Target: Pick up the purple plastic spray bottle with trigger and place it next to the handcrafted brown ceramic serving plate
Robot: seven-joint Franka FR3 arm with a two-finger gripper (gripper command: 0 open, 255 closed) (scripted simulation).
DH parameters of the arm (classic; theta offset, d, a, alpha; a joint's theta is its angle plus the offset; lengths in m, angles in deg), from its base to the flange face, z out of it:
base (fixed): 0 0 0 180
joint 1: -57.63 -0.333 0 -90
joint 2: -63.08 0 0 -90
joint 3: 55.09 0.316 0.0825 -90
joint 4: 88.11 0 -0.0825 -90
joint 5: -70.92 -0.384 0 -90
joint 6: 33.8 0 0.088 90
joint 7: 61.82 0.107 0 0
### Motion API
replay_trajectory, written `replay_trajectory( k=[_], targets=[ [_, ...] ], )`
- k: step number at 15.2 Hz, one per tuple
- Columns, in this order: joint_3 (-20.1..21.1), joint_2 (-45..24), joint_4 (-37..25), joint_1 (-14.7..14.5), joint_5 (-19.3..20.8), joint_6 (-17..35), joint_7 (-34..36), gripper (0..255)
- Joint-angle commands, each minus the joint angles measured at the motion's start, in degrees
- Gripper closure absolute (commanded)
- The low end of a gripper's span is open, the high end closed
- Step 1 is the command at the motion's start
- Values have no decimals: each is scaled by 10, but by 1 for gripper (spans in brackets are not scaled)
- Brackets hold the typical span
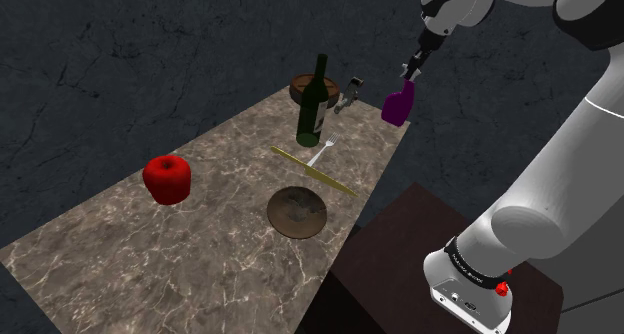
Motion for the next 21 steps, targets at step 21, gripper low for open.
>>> replay_trajectory(
  k=[21],
  targets=[
    [-4, 19, -149, 1, 21, -164, 24, 255]
  ],
)
